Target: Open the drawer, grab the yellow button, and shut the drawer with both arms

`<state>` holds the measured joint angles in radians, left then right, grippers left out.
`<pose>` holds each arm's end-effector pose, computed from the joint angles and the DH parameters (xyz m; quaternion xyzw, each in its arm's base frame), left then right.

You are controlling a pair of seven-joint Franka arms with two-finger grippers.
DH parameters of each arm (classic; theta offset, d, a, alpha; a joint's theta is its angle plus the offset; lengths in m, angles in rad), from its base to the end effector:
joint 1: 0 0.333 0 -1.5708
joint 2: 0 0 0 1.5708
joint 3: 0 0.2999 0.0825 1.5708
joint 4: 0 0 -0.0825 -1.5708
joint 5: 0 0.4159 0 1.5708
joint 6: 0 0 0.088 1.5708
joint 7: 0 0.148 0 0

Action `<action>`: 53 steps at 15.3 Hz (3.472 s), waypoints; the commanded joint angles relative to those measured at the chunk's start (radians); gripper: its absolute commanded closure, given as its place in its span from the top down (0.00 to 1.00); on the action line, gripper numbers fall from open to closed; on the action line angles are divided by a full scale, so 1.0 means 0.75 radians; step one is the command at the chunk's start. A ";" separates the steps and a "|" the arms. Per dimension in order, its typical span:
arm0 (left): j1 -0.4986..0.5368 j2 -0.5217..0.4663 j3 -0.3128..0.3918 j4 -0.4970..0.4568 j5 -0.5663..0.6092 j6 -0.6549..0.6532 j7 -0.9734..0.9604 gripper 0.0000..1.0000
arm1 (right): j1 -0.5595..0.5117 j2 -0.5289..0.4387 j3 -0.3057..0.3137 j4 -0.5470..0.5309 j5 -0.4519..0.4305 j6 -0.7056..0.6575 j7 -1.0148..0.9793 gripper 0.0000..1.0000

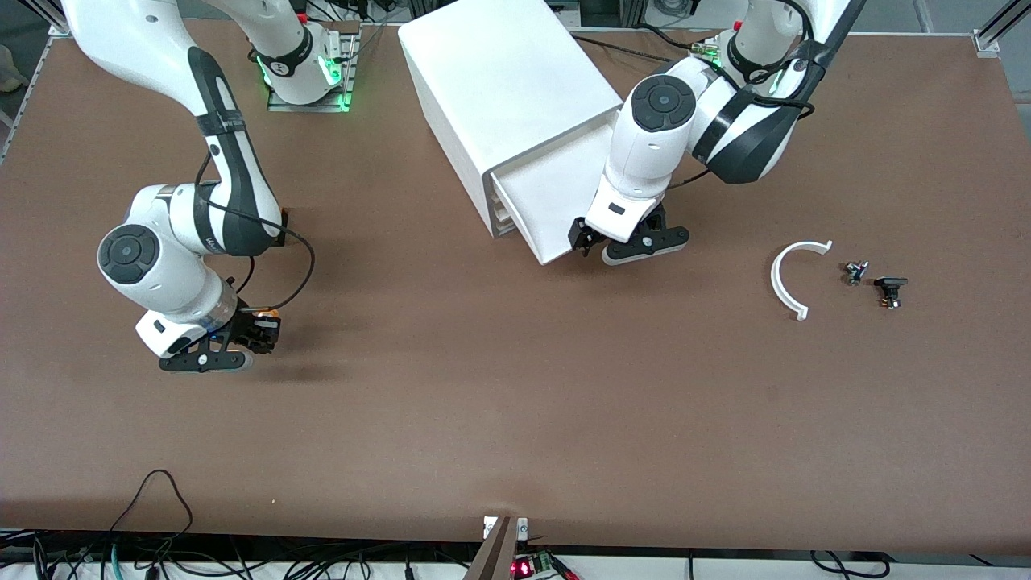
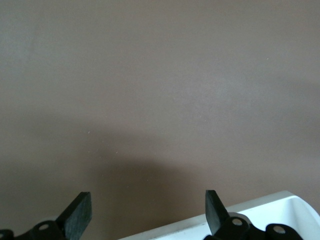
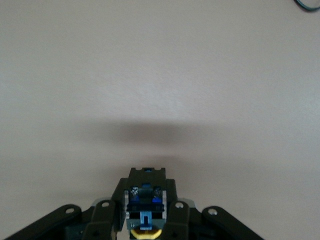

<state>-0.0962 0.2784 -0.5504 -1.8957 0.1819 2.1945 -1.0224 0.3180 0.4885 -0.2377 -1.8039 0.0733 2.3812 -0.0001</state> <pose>0.5261 -0.3717 0.3092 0.9885 0.1474 0.0251 0.0223 0.6798 0.0628 0.2152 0.9978 0.0311 0.0530 0.0259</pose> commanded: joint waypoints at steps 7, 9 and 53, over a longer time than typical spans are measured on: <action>-0.003 -0.060 -0.002 -0.111 0.040 0.097 -0.183 1.00 | -0.093 0.077 0.008 -0.137 0.219 0.173 -0.255 0.00; -0.001 -0.066 -0.002 -0.129 0.066 0.101 -0.185 1.00 | -0.105 0.101 0.008 -0.137 0.225 0.175 -0.266 0.00; 0.001 -0.019 -0.334 -0.082 -0.320 -0.202 -0.412 1.00 | -0.048 -0.578 0.045 0.466 -0.094 -1.177 0.178 1.00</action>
<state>-0.1007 0.2597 -0.7783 -1.9702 -0.0208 2.0772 -1.3371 0.2800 0.0739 -0.2106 -1.4505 0.0207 1.5171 0.1130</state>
